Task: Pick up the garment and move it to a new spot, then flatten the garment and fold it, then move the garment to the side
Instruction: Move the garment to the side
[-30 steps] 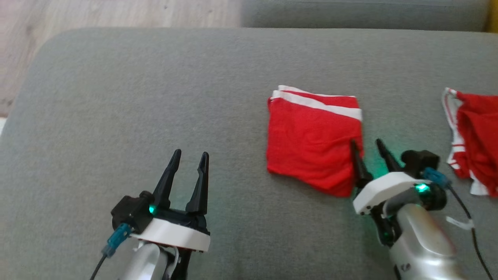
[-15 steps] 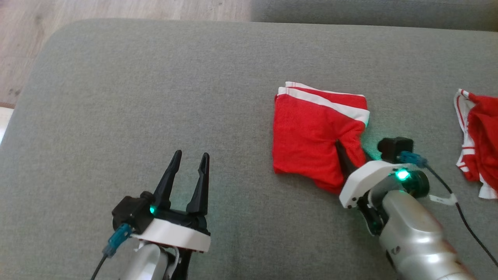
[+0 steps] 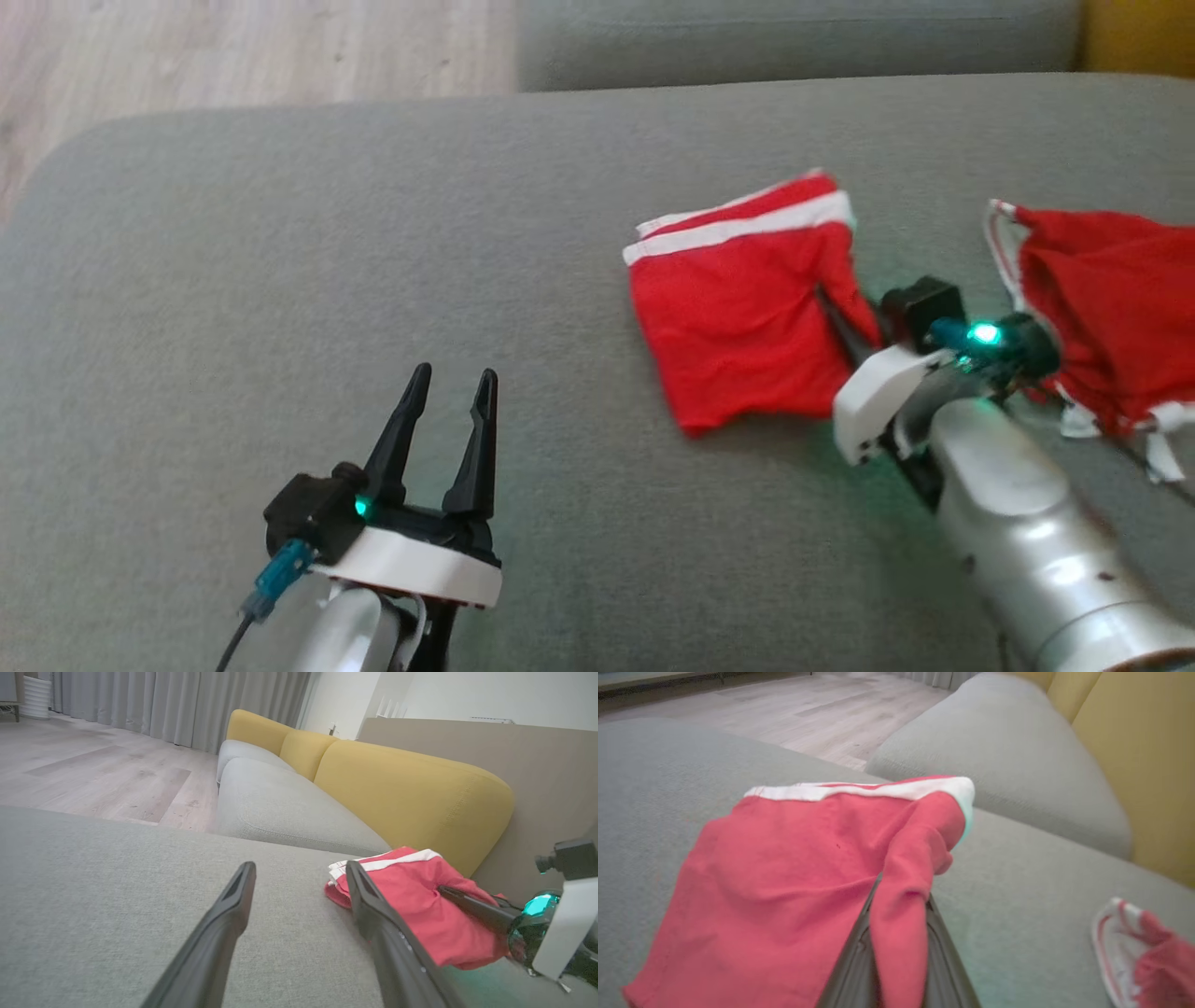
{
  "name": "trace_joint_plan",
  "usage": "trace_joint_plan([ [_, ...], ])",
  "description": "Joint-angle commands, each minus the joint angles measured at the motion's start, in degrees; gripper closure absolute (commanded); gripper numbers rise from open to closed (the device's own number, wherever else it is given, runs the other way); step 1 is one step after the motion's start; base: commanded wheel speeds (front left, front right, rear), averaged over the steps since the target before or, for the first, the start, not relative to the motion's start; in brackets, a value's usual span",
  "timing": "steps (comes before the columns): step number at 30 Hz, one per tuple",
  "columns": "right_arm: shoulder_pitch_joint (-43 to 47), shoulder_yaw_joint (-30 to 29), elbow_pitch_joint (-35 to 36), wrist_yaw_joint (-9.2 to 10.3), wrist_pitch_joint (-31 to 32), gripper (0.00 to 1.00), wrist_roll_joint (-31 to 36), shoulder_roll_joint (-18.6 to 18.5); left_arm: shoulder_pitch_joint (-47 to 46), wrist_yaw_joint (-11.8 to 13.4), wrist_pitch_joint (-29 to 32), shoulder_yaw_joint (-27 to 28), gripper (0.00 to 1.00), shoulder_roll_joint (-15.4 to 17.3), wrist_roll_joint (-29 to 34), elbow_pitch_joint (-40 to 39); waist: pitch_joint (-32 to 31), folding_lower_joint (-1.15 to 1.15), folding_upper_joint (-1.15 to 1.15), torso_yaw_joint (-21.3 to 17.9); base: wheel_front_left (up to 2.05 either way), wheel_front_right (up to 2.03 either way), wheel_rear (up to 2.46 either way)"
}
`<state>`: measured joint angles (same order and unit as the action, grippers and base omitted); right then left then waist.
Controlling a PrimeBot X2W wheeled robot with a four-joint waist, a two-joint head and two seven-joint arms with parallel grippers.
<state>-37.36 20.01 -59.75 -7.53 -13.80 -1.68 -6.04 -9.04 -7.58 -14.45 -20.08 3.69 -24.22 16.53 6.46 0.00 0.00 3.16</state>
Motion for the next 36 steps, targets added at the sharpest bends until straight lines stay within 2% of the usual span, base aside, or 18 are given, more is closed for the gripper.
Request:
trace_joint_plan([
  [1, -2.5, 1.4, 2.6, 0.04, -1.1, 1.0, 1.3, -1.3, -1.1, 0.1, -0.5, 2.3, 0.0, 0.4, 0.0, -1.9, -1.1, 0.0, 0.0, -1.7, 0.0, 0.0, 0.0],
  [4, -2.9, 2.9, 4.0, 0.04, -1.1, 1.0, 2.3, -3.5, -0.8, 0.1, -0.5, 2.5, 0.0, 0.3, 0.0, -2.0, -1.4, 0.0, 0.0, -2.7, 0.0, 0.0, 0.0],
  [8, -3.3, 7.1, 6.5, 0.04, 1.1, 1.0, 0.9, -9.1, -0.5, 0.1, -0.5, 2.8, 0.0, 0.1, 0.0, -2.3, -1.3, 0.0, 0.0, -4.1, 0.0, 0.0, 0.0],
  [15, -3.5, 14.9, 11.0, 0.04, 6.9, 1.0, -6.8, -23.4, -1.2, 0.1, -0.5, 2.4, 0.0, -0.1, 0.2, -2.7, 1.0, 0.0, 0.0, -4.7, 0.0, 0.0, 0.0],
  [19, -3.5, 17.4, 12.3, 0.04, 9.1, 1.0, -11.0, -31.6, -2.4, 0.1, -0.5, 1.9, 0.0, 0.0, 0.1, -2.8, 3.0, 0.0, 0.0, -4.2, 0.0, 0.0, 0.0],
  [23, -3.8, 18.5, 12.8, 0.04, 10.5, 1.0, -13.3, -37.7, -3.4, 0.1, -0.5, 1.8, 0.0, 0.4, 0.0, -2.8, 5.2, 0.0, 0.0, -3.7, 0.0, 0.0, 0.0],
  [26, -4.6, 18.4, 12.4, 0.04, 11.0, 1.0, -13.7, -40.3, -4.1, 0.1, -0.5, 1.7, 0.0, 0.6, -0.1, -2.7, 6.7, 0.0, 0.0, -3.5, 0.0, 0.0, 0.0],
  [30, -5.4, 17.3, 10.3, 0.04, 11.6, 1.0, -13.6, -42.0, -5.4, 0.1, -0.5, 1.2, 0.0, 0.6, -0.1, -2.7, 8.5, 0.0, 0.0, -3.1, 0.0, 0.0, 0.0],
  [36, -6.7, 13.8, 5.3, 0.04, 13.1, 1.0, -12.4, -41.3, -7.3, 0.1, -0.5, 0.5, 0.0, 0.6, -0.2, -2.6, 10.3, 0.0, 0.0, -2.7, 0.0, 0.0, 0.0],
])
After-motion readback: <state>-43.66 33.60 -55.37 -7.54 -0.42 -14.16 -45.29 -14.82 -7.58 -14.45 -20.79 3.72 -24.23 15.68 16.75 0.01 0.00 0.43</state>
